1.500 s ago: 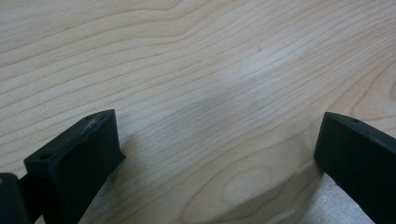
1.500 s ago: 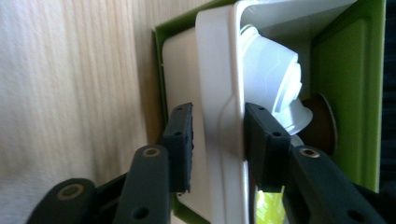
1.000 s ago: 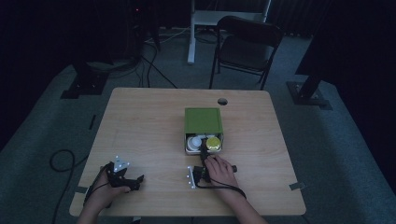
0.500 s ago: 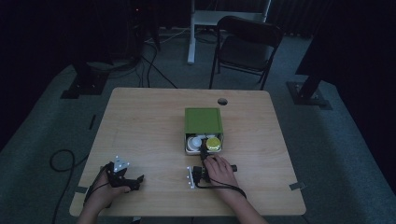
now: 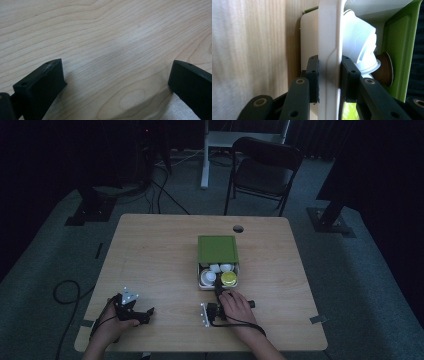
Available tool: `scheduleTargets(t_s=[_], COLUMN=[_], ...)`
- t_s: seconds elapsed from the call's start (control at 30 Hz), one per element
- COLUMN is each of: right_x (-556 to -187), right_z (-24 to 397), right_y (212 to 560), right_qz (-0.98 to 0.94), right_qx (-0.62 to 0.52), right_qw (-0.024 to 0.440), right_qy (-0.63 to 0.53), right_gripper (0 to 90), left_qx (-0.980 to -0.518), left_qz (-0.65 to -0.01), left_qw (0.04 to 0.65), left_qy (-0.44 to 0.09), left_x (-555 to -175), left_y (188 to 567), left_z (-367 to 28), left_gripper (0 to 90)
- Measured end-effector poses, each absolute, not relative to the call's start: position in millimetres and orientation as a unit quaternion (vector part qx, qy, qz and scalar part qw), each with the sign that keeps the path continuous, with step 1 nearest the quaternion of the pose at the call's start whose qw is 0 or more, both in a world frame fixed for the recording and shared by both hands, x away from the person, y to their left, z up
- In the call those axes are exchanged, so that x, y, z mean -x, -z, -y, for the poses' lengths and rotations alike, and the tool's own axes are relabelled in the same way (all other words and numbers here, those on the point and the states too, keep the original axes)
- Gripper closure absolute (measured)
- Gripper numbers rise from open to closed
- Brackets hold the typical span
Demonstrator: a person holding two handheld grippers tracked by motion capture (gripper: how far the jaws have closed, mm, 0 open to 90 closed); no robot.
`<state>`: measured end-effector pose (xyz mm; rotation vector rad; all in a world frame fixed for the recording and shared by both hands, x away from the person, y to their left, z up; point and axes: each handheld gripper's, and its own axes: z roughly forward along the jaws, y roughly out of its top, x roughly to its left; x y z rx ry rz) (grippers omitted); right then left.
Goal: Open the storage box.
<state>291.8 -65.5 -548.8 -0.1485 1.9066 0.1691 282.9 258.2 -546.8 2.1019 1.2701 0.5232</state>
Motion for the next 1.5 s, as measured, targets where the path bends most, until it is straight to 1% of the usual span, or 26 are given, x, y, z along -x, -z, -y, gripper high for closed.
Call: scheduleTargets(t_s=[0.47,0.5,1.2,1.5], right_x=[-275.9,-269.7,-232.6,-225.5], right_z=[66.4,66.7,71.0,74.8], right_y=[546.3,546.4,547.7,546.3], right_qz=[-0.821,-0.821,-0.832,-0.836], right_qx=[0.067,0.068,0.082,0.080], right_qw=[0.563,0.562,0.539,0.532], right_qy=[-0.075,-0.078,-0.103,-0.109], right_gripper=[72.1,72.0,72.5,72.6], left_qx=[-0.796,-0.796,-0.796,-0.796], left_qz=[-0.481,-0.481,-0.482,-0.481], left_qw=[0.310,0.310,0.310,0.309], left_qy=[-0.198,-0.198,-0.198,-0.198], left_x=[-282.9,-282.9,-282.8,-282.9], left_y=[546.8,546.8,546.8,546.7], left_z=[-258.2,-258.2,-258.1,-258.2], left_gripper=[0.7,0.7,0.7,0.7])
